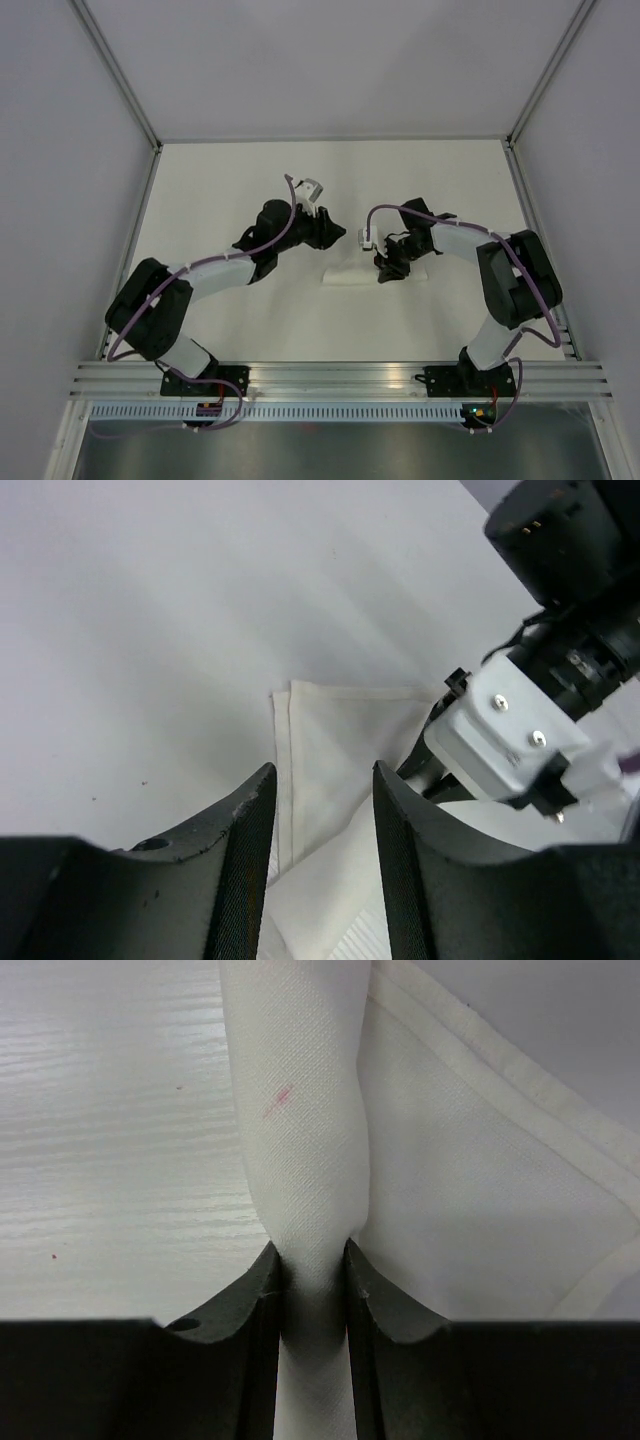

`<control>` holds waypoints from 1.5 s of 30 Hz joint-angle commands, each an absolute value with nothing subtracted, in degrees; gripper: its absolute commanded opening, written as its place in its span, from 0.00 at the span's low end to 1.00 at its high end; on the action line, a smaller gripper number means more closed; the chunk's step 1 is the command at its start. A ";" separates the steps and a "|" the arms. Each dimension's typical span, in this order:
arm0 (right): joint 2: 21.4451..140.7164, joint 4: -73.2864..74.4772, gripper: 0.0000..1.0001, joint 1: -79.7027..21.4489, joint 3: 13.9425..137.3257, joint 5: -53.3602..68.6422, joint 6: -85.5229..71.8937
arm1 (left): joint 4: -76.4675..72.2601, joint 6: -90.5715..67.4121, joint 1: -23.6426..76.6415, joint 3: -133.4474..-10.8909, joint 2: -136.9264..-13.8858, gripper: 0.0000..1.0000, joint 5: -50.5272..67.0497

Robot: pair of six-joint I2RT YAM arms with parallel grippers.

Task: Fold the napkin, place the utensils inside, and roll it up
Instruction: Roll the napkin with the utensil

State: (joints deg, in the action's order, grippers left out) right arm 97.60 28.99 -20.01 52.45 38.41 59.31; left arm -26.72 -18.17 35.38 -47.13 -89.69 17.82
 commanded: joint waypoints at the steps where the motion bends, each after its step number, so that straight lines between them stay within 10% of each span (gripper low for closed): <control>1: 106.86 44.98 0.18 -18.90 55.53 40.51 66.70 | -41.73 -15.84 39.97 -40.09 -85.96 0.49 3.46; 16: 119.09 52.91 0.19 -18.19 66.62 40.43 65.74 | -34.37 23.61 64.05 -44.38 -97.53 0.56 -10.28; 32: 120.85 54.75 0.19 -18.11 68.47 40.08 65.04 | -31.56 31.20 65.04 -47.63 -108.28 0.59 -10.37; 41: 120.76 54.41 0.21 -18.19 68.47 40.08 64.34 | -21.01 27.78 62.67 -50.36 -109.42 0.16 -2.74; 45: 119.27 53.44 0.41 -18.11 68.38 40.34 62.58 | -17.94 26.99 62.23 -51.24 -109.69 0.02 -0.27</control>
State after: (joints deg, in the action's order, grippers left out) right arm 116.27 57.54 -17.37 71.29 50.68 61.89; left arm -24.10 28.18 63.55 -49.82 -107.72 -4.08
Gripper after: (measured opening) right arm 0.381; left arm 0.143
